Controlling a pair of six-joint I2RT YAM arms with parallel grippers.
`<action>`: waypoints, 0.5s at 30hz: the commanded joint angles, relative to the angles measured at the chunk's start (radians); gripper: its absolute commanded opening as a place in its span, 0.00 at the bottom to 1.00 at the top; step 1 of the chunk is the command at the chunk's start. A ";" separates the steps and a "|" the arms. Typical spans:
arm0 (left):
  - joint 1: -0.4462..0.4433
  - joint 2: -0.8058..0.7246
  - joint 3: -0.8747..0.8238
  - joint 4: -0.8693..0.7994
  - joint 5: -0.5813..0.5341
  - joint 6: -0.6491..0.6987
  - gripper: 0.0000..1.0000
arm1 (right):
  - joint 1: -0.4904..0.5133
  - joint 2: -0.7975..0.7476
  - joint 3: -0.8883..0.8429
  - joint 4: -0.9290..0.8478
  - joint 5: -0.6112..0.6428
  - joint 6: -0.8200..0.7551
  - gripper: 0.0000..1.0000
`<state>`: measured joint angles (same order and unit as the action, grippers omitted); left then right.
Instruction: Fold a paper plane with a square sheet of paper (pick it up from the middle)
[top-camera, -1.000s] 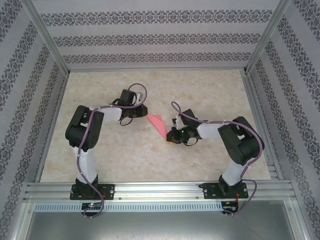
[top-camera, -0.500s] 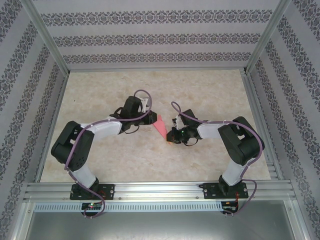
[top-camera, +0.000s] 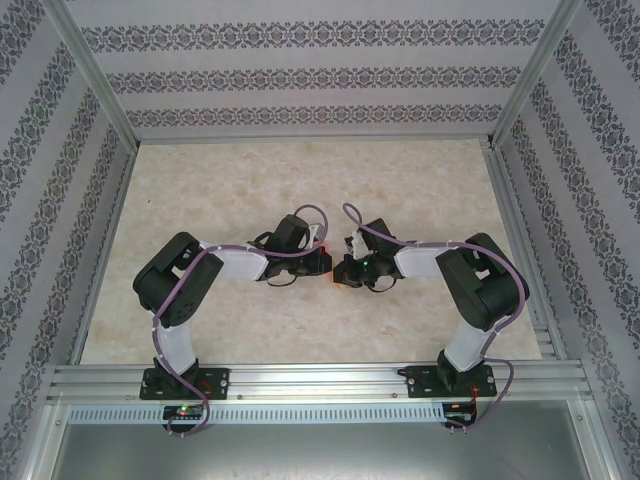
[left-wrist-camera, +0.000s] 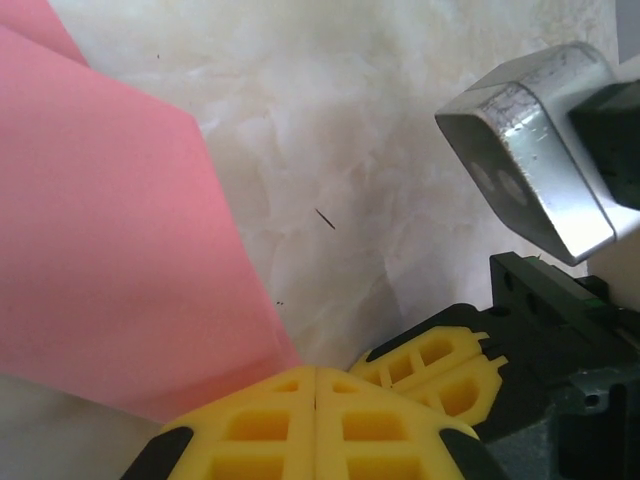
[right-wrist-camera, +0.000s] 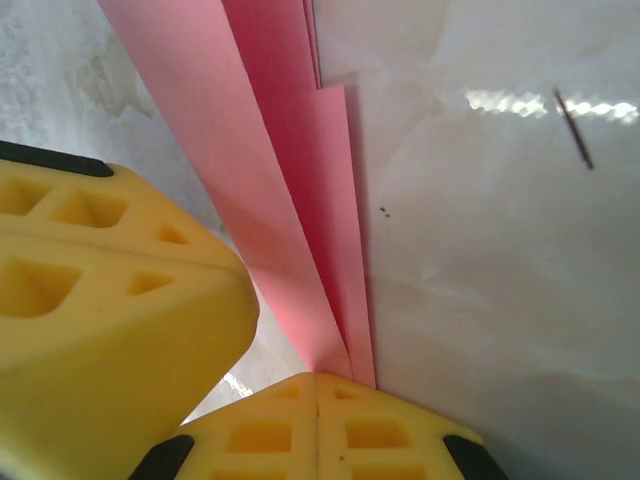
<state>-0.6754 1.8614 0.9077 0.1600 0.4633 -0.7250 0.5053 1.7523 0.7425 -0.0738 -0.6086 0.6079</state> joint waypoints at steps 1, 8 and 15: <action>-0.012 0.032 0.011 0.011 -0.002 -0.011 0.07 | -0.012 0.079 -0.071 -0.179 0.190 -0.003 0.06; -0.006 0.062 0.008 -0.042 -0.082 0.008 0.06 | -0.014 0.082 -0.071 -0.201 0.207 -0.009 0.06; 0.017 0.069 0.009 -0.054 -0.122 0.016 0.06 | -0.014 0.084 -0.071 -0.229 0.233 -0.019 0.06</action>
<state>-0.6735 1.9003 0.9108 0.1581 0.4179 -0.7273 0.5037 1.7523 0.7425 -0.0792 -0.6079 0.6071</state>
